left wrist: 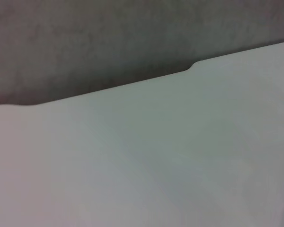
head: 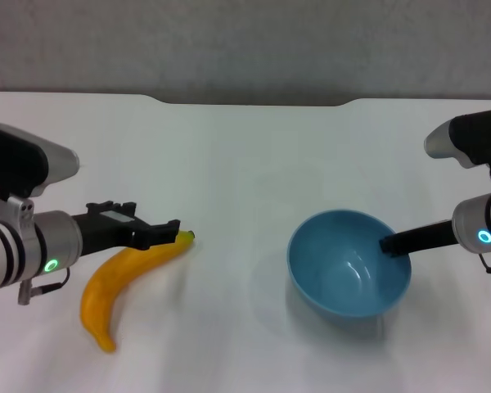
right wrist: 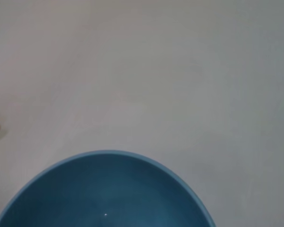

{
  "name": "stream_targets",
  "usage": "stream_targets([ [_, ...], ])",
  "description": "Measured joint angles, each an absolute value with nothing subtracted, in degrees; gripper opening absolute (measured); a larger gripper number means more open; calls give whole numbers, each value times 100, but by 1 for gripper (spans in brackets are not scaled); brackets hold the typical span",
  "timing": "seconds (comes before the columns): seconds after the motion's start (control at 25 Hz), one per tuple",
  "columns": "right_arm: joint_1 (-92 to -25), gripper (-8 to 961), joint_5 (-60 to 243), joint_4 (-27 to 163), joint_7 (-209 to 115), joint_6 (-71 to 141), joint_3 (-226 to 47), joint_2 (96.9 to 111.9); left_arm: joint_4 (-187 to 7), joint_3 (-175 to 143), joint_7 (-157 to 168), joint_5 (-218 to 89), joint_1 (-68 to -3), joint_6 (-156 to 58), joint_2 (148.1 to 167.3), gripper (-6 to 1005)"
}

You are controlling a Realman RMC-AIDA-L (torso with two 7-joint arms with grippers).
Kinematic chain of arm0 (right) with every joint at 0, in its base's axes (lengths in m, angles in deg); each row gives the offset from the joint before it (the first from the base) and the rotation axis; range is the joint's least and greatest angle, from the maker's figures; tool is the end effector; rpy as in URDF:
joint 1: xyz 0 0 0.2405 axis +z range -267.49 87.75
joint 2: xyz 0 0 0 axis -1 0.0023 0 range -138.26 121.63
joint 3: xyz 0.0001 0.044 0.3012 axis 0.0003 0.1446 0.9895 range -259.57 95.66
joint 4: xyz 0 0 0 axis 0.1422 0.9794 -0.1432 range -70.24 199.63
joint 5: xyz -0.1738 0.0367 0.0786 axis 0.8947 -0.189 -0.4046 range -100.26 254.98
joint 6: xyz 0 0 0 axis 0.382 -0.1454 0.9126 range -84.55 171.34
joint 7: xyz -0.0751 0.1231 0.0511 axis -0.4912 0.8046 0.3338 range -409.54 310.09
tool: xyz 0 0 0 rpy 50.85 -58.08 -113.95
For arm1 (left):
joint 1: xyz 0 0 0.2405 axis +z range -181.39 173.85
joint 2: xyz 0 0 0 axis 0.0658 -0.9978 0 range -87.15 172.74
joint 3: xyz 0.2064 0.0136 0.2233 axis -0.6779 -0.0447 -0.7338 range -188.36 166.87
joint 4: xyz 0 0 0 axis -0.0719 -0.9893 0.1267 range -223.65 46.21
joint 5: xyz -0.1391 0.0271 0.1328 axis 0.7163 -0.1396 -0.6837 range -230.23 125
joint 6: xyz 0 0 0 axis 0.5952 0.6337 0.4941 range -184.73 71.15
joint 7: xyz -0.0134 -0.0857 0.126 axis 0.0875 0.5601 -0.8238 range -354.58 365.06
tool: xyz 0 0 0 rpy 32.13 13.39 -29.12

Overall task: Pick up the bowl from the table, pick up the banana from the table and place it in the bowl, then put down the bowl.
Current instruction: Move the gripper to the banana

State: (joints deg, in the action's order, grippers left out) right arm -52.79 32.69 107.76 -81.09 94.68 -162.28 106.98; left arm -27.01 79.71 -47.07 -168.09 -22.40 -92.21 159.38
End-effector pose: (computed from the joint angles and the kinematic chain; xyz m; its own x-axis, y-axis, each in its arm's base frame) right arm 0.3044 0.4158 -0.0590 0.5509 -0.8179 -0.1662 -0.7570 -0.4058 -0.5120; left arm -0.2974 0.3781 -0.0480 0.7417 0.5427 0.3940 0.6631 -0.5054 -0.5522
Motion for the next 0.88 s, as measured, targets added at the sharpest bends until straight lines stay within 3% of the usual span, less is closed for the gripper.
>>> stream_targets([
  [0.88, -5554, 34, 3220, 11613, -8054, 9552, -16230, 10703, -3006, 7965, -5023, -17103, -2241, -8923, 15923, 894],
])
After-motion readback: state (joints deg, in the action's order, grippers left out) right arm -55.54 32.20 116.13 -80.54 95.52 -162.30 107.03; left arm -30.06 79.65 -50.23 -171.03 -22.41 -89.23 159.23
